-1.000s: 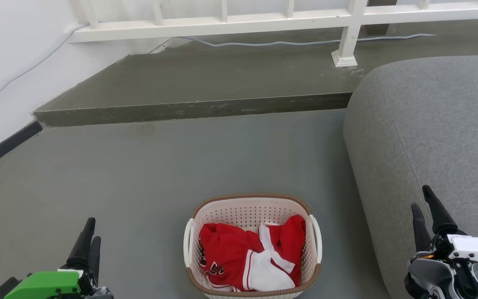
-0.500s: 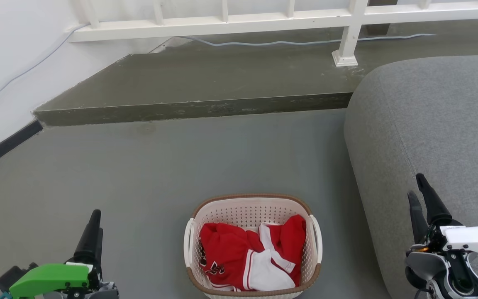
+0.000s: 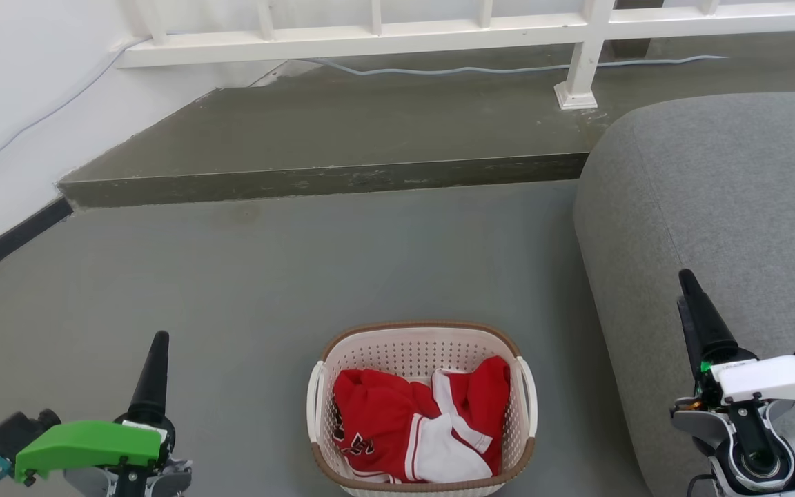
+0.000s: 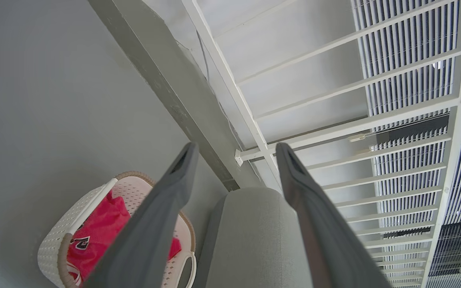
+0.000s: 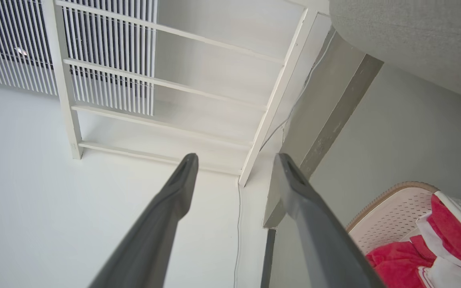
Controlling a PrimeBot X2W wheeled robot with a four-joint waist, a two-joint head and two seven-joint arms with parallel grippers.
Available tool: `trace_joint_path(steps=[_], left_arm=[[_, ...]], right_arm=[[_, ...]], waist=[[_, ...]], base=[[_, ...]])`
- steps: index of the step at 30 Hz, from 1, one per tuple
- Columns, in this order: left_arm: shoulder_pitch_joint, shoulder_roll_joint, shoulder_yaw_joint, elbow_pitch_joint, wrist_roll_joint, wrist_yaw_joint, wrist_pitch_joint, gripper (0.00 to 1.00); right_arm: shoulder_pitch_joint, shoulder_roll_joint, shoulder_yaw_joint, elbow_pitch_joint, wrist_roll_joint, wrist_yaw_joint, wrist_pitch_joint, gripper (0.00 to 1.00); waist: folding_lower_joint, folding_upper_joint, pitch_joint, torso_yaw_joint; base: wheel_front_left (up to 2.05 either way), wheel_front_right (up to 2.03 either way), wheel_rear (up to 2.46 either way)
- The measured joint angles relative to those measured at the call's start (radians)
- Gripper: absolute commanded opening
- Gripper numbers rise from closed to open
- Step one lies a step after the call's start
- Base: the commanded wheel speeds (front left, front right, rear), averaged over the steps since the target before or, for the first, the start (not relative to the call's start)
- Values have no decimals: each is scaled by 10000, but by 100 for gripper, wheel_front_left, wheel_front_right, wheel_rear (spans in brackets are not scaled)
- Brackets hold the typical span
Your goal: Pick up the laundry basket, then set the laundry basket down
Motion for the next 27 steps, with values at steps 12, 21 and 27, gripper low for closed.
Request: trace_joint_path(steps=[12,21,27], left_arm=[[-193,121,-247,-412,2387,4,-372,100],[-194,119,-527,-629,3760,138,-635,100],[-198,54,-692,-708,4579,253,-851,100]], right_arm=[[-151,-566,711,-27,-1964,-2,-451,100],[-282,-750,1072,-27,-3382,-368,-757,100],[-441,-798,1371,-100,-4196,-533,-901,100]], waist=[[0,0,47,29],[0,0,108,23],[0,0,150,38]], base=[[0,0,0],[0,0,0],[0,0,0]])
